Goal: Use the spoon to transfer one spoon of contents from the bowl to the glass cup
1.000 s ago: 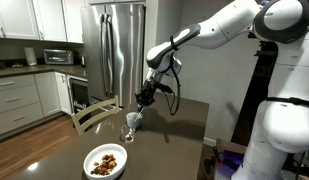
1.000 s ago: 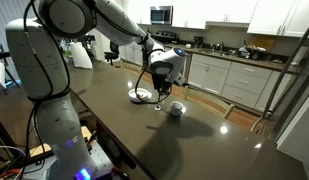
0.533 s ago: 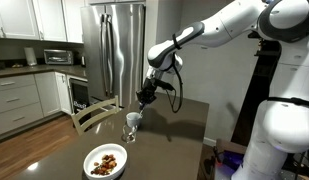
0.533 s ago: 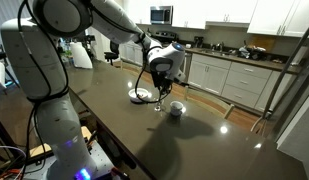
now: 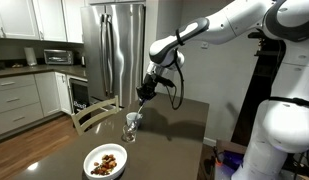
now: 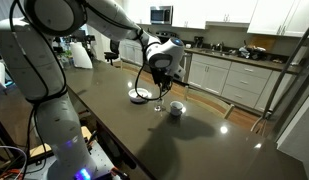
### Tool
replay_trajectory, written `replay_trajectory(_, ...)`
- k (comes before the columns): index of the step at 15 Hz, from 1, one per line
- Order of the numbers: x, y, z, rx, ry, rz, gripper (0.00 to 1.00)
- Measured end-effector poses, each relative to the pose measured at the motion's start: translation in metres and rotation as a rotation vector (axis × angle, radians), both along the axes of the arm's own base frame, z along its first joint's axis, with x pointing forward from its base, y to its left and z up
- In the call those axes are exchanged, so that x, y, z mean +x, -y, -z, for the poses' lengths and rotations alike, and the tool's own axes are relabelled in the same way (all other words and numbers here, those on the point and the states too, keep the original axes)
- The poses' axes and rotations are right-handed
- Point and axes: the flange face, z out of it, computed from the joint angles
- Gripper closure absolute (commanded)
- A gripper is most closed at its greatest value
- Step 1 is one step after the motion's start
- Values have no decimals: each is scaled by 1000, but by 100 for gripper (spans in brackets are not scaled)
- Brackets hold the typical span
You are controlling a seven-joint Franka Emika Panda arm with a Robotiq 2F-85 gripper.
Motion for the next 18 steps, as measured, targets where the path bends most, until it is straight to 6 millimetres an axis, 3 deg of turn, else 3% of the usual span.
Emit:
replay_trajectory(9,-3,-3,-25,-12,45,-9,96)
replay_trajectory(14,-4,-5,-26,-12,47,-14,96)
replay_trajectory(18,-4,-18,-24,-10,42,-39,96)
